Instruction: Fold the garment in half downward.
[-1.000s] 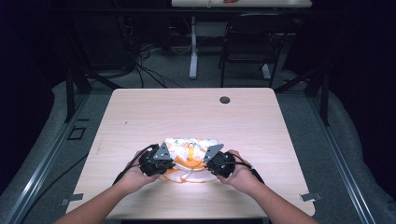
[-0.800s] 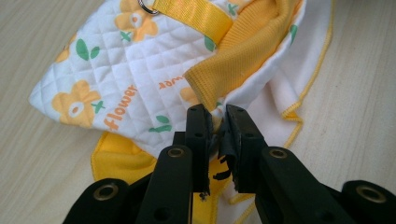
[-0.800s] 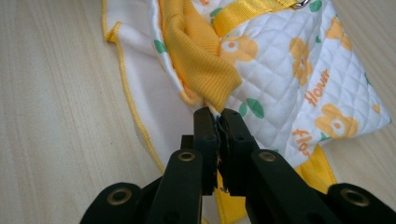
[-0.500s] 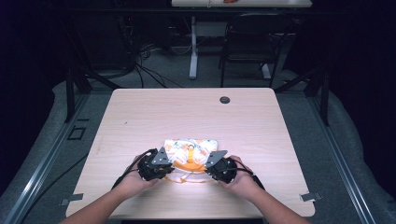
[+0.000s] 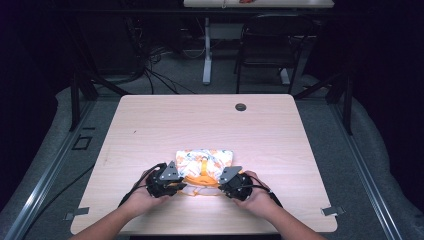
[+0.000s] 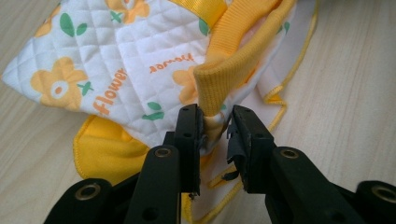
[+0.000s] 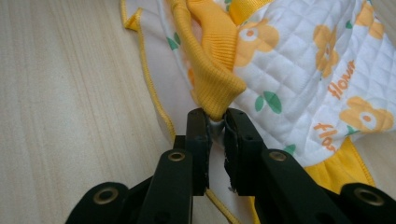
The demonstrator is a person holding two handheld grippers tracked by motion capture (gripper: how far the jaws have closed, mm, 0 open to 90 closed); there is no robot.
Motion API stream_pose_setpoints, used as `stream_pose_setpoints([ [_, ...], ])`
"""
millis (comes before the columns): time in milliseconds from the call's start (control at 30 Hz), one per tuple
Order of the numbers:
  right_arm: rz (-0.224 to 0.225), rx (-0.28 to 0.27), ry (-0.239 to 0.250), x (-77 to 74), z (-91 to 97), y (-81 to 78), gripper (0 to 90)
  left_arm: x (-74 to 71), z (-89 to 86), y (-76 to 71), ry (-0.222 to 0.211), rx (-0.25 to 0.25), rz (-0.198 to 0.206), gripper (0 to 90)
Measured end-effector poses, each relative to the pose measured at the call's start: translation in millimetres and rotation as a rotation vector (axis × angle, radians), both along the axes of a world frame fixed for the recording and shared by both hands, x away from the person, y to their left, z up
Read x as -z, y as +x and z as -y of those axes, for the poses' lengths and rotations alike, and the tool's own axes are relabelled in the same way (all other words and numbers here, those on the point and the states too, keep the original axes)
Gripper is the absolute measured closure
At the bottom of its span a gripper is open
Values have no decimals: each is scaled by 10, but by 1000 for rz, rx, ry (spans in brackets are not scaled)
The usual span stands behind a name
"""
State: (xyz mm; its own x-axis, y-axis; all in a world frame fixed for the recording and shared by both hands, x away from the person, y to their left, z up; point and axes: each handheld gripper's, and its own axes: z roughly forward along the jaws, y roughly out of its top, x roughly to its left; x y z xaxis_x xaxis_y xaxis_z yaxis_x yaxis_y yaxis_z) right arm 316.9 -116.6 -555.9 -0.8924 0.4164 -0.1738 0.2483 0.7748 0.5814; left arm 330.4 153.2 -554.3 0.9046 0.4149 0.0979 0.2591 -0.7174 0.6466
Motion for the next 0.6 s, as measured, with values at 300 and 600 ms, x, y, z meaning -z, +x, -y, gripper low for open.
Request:
stream_pose_setpoints([
  [300, -18, -9, 22, -27, 39, -55, 769, 12, -37, -83, -19, 7, -7, 692],
  [600, -34, 0, 39, -10, 99, -100, 759, 33, -89, -120, -41, -6, -26, 662],
])
